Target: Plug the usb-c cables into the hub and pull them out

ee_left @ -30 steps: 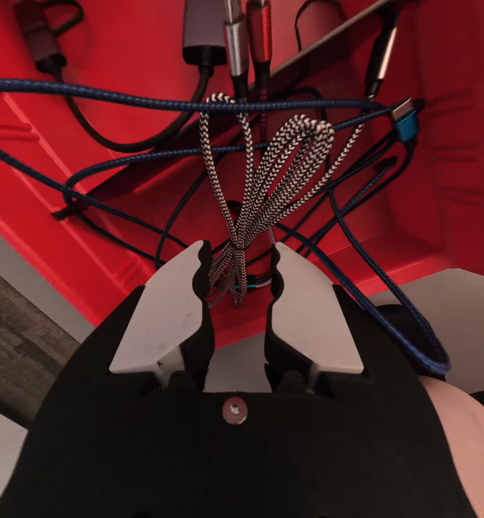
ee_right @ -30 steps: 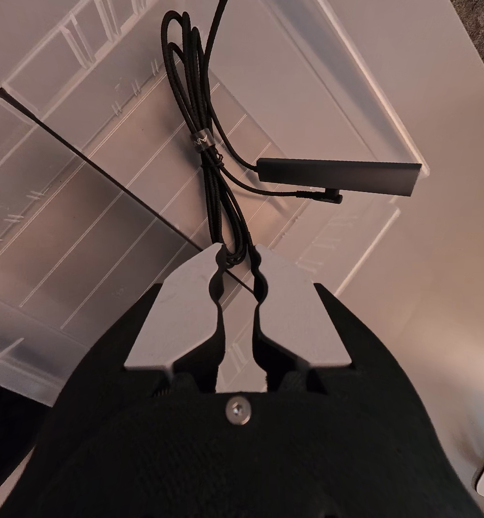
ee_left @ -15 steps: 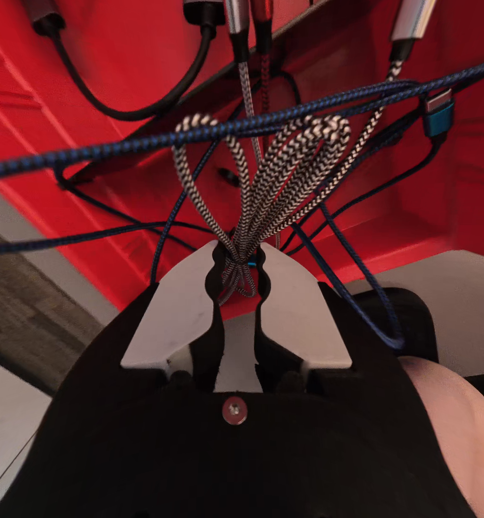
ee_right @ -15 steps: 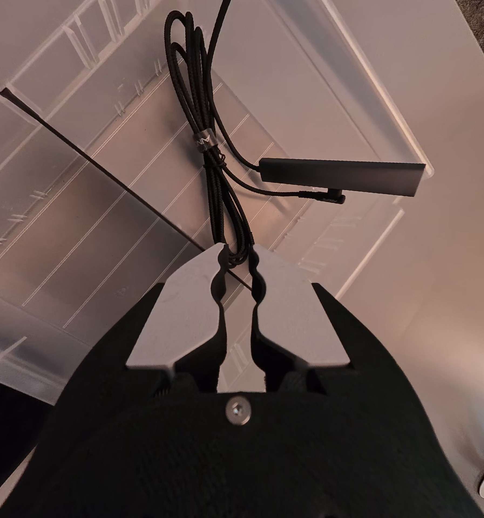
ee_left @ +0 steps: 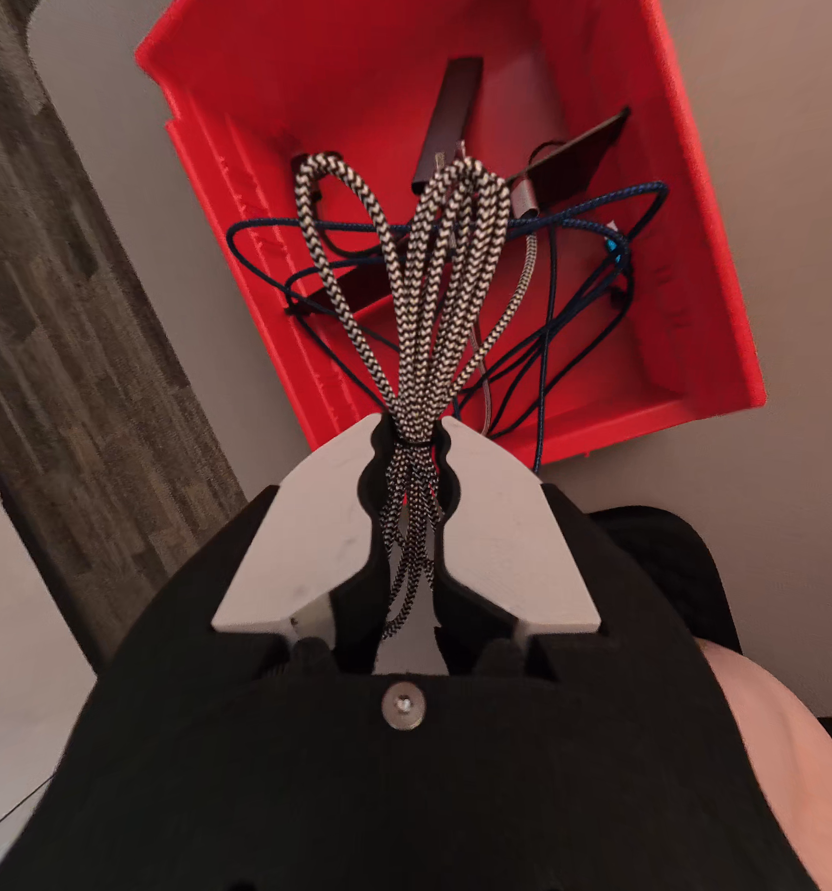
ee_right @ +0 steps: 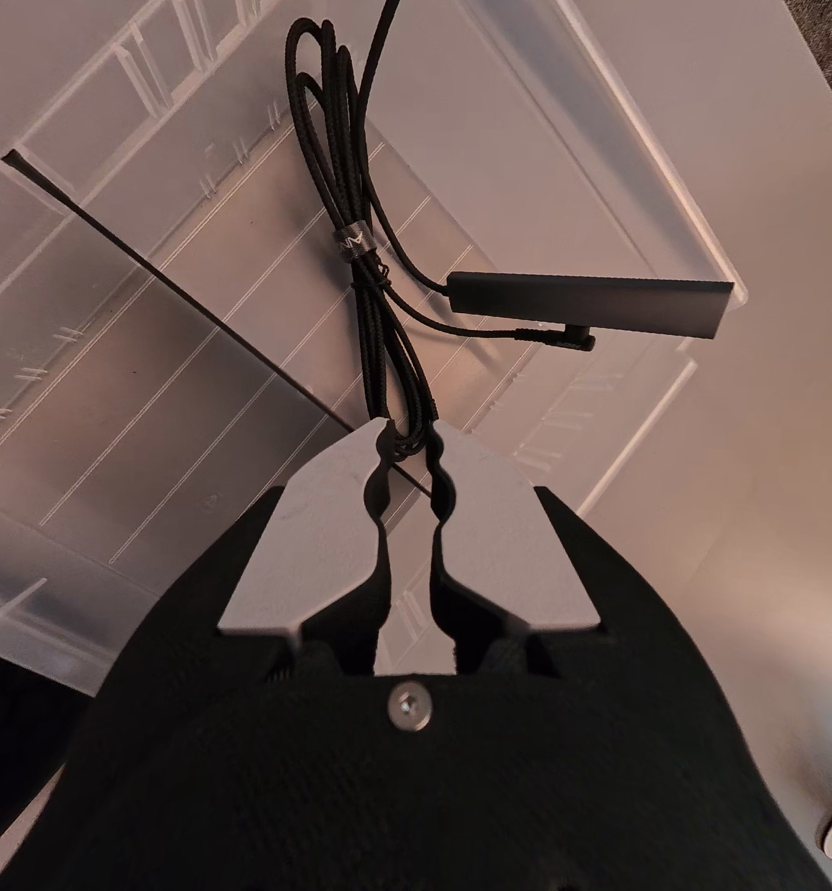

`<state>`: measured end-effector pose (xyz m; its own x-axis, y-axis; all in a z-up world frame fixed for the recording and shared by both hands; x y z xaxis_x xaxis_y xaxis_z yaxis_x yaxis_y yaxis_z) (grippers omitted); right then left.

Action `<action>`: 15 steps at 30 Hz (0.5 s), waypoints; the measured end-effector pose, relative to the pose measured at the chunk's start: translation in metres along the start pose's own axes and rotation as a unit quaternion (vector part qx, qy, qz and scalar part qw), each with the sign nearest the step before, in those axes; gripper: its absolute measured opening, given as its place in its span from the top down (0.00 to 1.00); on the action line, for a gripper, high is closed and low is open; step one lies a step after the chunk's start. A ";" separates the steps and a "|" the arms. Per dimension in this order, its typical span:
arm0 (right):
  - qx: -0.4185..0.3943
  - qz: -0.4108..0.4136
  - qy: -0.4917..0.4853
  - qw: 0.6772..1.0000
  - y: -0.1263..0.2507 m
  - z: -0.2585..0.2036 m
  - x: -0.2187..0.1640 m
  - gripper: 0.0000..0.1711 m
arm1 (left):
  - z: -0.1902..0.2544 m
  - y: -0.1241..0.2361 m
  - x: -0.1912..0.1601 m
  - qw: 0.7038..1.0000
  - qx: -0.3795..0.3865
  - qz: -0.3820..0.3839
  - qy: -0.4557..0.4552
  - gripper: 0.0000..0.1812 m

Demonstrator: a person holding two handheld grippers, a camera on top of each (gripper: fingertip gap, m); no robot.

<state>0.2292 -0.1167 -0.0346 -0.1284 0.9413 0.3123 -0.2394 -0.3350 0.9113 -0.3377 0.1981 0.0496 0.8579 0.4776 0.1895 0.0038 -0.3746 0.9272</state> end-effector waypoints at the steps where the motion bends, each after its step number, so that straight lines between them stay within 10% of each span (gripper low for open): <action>1: 0.000 0.000 0.000 1.000 0.000 0.000 0.000 0.93 | 0.002 0.005 -0.005 1.000 0.009 -0.006 0.003 0.92; 15: 0.000 -0.001 0.001 1.000 0.000 0.000 0.000 0.93 | 0.022 -0.025 -0.045 0.982 -0.065 -0.174 -0.018 0.92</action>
<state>0.2288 -0.1167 -0.0349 -0.1291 0.9418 0.3104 -0.2392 -0.3333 0.9120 -0.3648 0.1683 0.0103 0.8338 0.5296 -0.1560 0.2365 -0.0873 0.9677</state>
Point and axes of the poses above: each gripper's, where its closed fingertips meet, y back along the fingers, x out of its top, z = x × y across the jaws, the point moved 6 cm from there along y, back along the fingers, and after that the axes turned 7 degrees about -z, right-handed, at the moved point
